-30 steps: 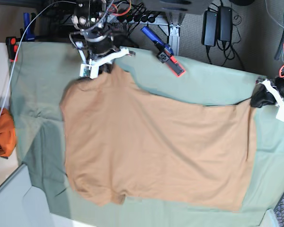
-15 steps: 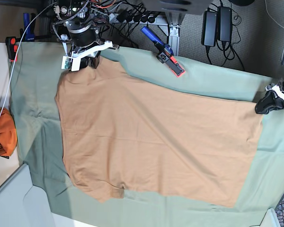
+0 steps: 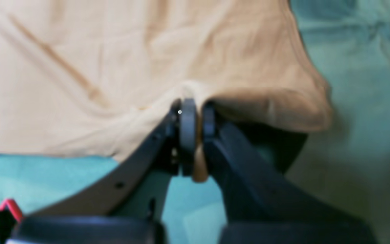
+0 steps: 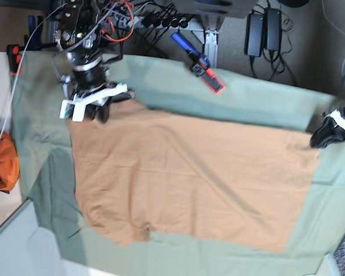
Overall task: Fold the T-shirt properly
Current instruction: 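Lift the shoulder edge with the right gripper and fold it over the shirt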
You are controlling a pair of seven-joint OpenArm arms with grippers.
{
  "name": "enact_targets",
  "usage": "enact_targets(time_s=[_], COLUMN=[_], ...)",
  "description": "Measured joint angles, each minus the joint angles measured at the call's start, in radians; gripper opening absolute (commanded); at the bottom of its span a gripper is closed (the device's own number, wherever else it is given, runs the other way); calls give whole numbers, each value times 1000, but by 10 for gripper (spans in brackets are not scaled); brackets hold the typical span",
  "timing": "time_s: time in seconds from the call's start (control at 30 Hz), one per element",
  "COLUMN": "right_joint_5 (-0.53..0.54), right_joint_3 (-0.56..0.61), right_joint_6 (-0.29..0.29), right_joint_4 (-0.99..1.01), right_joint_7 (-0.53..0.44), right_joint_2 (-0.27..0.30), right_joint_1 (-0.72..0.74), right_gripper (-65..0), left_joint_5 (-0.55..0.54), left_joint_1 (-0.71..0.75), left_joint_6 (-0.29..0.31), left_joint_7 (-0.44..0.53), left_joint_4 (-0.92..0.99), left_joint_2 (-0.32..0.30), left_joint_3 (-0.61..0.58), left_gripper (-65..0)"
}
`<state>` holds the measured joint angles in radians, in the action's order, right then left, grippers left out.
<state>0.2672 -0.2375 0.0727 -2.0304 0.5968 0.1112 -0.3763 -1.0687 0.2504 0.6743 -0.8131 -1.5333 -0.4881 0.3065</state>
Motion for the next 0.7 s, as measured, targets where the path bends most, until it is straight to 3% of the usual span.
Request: enact_targets(time_s=[0.7], right_joint_5=[2], right_joint_3=[0], right_joint_6=[63], right_joint_4=[475], right_joint_7=[10], right_joint_2=[2], right_joint_1=[434], right_gripper=[-650], left_joint_5=[84], left_joint_1=[-349], left_joint_6=[8], left_joint_7=[60], left_joint_4=[374], left_joint_2=[2], left_joint_3=[-130], left_gripper=[-650])
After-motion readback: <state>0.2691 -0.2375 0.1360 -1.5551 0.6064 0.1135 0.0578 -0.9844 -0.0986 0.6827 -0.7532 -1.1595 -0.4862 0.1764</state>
